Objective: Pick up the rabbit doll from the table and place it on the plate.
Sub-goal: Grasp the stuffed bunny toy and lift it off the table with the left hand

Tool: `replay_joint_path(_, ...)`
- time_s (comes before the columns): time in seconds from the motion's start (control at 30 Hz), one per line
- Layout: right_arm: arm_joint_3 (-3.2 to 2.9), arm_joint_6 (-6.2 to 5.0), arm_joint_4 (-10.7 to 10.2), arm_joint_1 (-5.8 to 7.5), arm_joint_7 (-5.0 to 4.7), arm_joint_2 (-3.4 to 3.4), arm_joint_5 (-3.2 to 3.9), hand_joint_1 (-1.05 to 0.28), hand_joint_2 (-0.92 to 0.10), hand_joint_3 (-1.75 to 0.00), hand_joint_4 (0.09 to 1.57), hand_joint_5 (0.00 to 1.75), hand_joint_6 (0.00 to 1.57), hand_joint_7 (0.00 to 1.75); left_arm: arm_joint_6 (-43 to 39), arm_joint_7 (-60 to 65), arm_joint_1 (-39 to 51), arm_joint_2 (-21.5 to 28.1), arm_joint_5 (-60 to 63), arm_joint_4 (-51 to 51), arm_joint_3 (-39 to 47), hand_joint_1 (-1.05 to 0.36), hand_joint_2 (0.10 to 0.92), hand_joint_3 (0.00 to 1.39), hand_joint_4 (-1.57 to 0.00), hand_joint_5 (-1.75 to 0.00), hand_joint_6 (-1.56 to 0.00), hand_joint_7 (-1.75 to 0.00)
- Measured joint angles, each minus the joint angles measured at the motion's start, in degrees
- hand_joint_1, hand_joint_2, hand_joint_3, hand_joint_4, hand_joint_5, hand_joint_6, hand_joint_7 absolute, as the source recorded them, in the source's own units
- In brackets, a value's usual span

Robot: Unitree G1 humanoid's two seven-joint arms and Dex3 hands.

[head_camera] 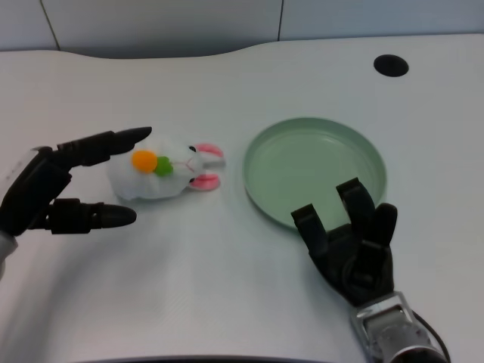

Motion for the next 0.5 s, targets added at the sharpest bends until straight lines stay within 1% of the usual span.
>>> replay_joint_path(0.03,-0.05,-0.1,0.01,-0.04,0.0,-0.05,-0.02,-0.47,-0.9,-0.03,0.93,1.75,0.77,1.75,0.54,4.11,-0.69,0.76,3.09,0.29,-1.84,-0.8,0.833,0.0,-0.33,-0.03,-0.31,0.0)
replay_joint_path(0.07,-0.09,-0.38,0.02,-0.11,-0.07,-0.14,-0.04,-0.48,-0.9,-0.02,0.94,1.75,0.78,1.75,2.17,8.32,-1.75,1.63,7.52,0.36,-4.15,-0.83,0.832,0.0,-0.29,-0.02,-0.27,0.0)
replay_joint_path(0.1,-0.08,-0.65,0.01,-0.16,-0.36,-0.18,-0.11,-0.49,-0.88,-0.01,0.94,1.75,0.79,1.75,4.38,12.97,-3.21,2.71,12.59,0.38,-6.91,-0.87,0.82,0.0,-0.25,-0.01,-0.25,0.0)
replay_joint_path(0.17,-0.06,-0.69,0.03,-0.24,-1.12,-0.21,-0.2,-0.5,-0.89,-0.02,0.95,1.75,0.79,1.75,8.68,21.77,-6.74,4.57,20.38,0.82,-11.94,-0.9,0.813,0.0,-0.22,0.0,-0.22,0.0)
replay_joint_path(0.2,-0.07,-0.73,0.06,-0.25,-1.28,-0.21,-0.21,-0.5,-0.89,-0.02,0.95,1.75,0.79,1.75,10.49,26.28,-8.73,5.33,23.47,1.3,-14.51,-0.91,0.816,0.0,-0.21,0.0,-0.2,0.0)
replay_joint_path(0.3,-0.14,-0.88,0.07,-0.34,-1.37,-0.14,-0.2,-0.5,-0.89,-0.02,0.95,1.75,0.79,1.75,14.06,36.06,-14.16,6.39,28.18,4.01,-20.77,-0.92,0.827,0.01,-0.19,0.0,-0.18,0.0)
replay_joint_path(0.33,-0.18,-0.89,0.06,-0.36,-1.4,-0.14,-0.16,-0.49,-0.89,-0.01,0.95,1.75,0.79,1.75,14.94,38.11,-15.49,6.43,28.99,5.15,-22.6,-0.92,0.825,0.0,-0.19,0.0,-0.2,-0.01)
replay_joint_path(0.4,-0.19,-0.78,0.02,-0.42,-1.4,-0.11,-0.13,-0.49,-0.89,-0.01,0.95,1.75,0.79,1.75,16.84,40.43,-17.41,6.37,30.21,7.5,-26.0,-0.93,0.824,0.0,-0.19,0.0,-0.22,-0.01)
replay_joint_path(0.5,-0.08,-0.74,0.0,-0.47,-1.2,-0.03,-0.17,-0.49,-0.89,-0.01,0.95,1.75,0.79,1.75,20.22,43.76,-18.73,5.96,31.4,10.83,-30.25,-0.97,0.846,0.01,-0.12,0.0,-0.2,-0.01)
